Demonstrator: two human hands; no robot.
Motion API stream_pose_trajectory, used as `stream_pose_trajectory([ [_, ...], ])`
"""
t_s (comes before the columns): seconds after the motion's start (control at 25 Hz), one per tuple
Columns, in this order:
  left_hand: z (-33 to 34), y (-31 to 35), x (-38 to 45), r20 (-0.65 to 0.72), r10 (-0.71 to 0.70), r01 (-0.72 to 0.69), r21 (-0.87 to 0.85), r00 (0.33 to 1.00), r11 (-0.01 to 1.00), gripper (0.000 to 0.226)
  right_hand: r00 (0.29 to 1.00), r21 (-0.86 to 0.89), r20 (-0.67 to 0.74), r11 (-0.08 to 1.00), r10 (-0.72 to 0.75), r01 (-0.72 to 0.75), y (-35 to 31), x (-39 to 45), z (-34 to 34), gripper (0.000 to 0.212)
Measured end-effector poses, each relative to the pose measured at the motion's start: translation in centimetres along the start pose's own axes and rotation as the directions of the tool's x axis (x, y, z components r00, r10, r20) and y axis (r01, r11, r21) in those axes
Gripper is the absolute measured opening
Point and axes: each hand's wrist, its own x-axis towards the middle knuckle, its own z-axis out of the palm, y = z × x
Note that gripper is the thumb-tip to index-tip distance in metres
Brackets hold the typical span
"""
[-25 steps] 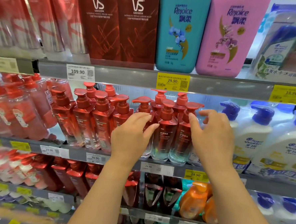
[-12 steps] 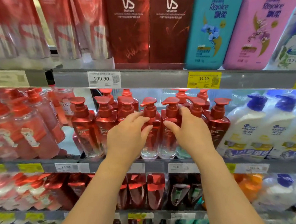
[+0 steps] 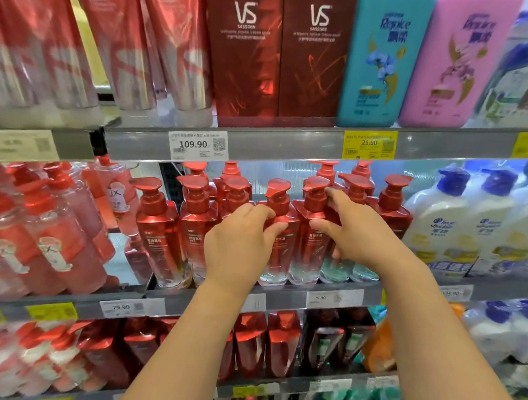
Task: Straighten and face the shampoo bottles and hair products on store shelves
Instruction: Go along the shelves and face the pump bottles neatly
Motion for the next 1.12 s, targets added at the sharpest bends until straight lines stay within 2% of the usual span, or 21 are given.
stream_pose_trajectory([
  [0.08,-0.4,-0.5,-0.2,-0.011,0.030,-0.031,-0.022,0.999,0.999,0.031,0.997,-0.046,-0.075,0.999,0.007,-0.010,-0.3,-0.6,-0.1,0.066],
  [0.12,-0.7,-1.0,-0.4,-0.026,0.044,-0.045,-0.048,0.999,0.998,0.030,0.983,-0.031,-0.183,0.999,0.012,-0.018,-0.4,-1.0,0.0,0.063],
  [0.2,-1.5,-2.5,-0.8,-0.094,0.039,-0.048,-0.096,0.995,0.994,0.025,0.896,0.120,-0.442,0.993,0.034,0.022,-1.4,-2.0,0.2,0.044],
  [0.24,-2.0,-3.5,-0.8,-0.139,0.016,-0.032,-0.109,0.990,0.994,0.023,0.854,0.196,-0.519,0.978,0.041,0.072,-2.3,-2.2,0.3,0.032],
  [0.28,-2.5,-4.5,-0.8,-0.194,-0.018,-0.004,-0.116,0.981,0.993,0.022,0.849,0.238,-0.528,0.963,0.023,0.122,-3.2,-2.2,0.5,0.022],
  [0.36,-3.7,-6.6,-0.6,-0.326,-0.128,0.086,-0.140,0.937,0.986,0.020,0.909,0.228,-0.404,0.952,-0.098,0.203,-5.4,-2.1,1.5,0.013],
  [0.44,-4.7,-8.6,-0.7,-0.423,-0.267,0.200,-0.198,0.866,0.960,0.028,0.941,0.153,-0.252,0.951,-0.225,0.268,-7.4,-1.9,2.9,0.016],
  [0.48,-5.1,-9.6,-0.8,-0.426,-0.341,0.264,-0.230,0.838,0.937,0.037,0.944,0.113,-0.207,0.953,-0.255,0.282,-8.2,-1.7,3.7,0.023],
  [0.56,-5.5,-11.8,-1.2,-0.306,-0.495,0.426,-0.267,0.813,0.864,0.062,0.956,0.067,-0.177,0.966,-0.235,0.250,-9.8,-1.2,5.0,0.040],
  [0.64,-5.6,-13.6,-1.3,-0.046,-0.591,0.556,-0.286,0.805,0.780,0.089,0.964,0.029,-0.206,0.984,-0.168,0.178,-10.9,-0.7,5.9,0.050],
  [0.72,-5.5,-14.8,-1.1,0.180,-0.571,0.596,-0.317,0.801,0.737,0.107,0.966,-0.024,-0.231,0.993,-0.115,0.113,-11.4,-0.2,6.5,0.058],
  [0.76,-5.4,-15.2,-1.0,0.230,-0.553,0.599,-0.320,0.801,0.734,0.110,0.970,-0.031,-0.228,0.996,-0.089,0.085,-11.6,0.0,6.8,0.062],
  [0.96,-5.3,-16.3,-0.3,0.236,-0.544,0.592,-0.286,0.806,0.753,0.117,0.975,-0.131,-0.215,0.991,-0.062,0.034,-12.4,0.0,7.4,0.074],
  [1.12,-5.4,-16.5,-0.1,0.256,-0.517,0.575,-0.296,0.817,0.763,0.119,0.992,-0.076,-0.124,0.997,-0.038,0.029,-11.7,0.7,6.5,0.062],
])
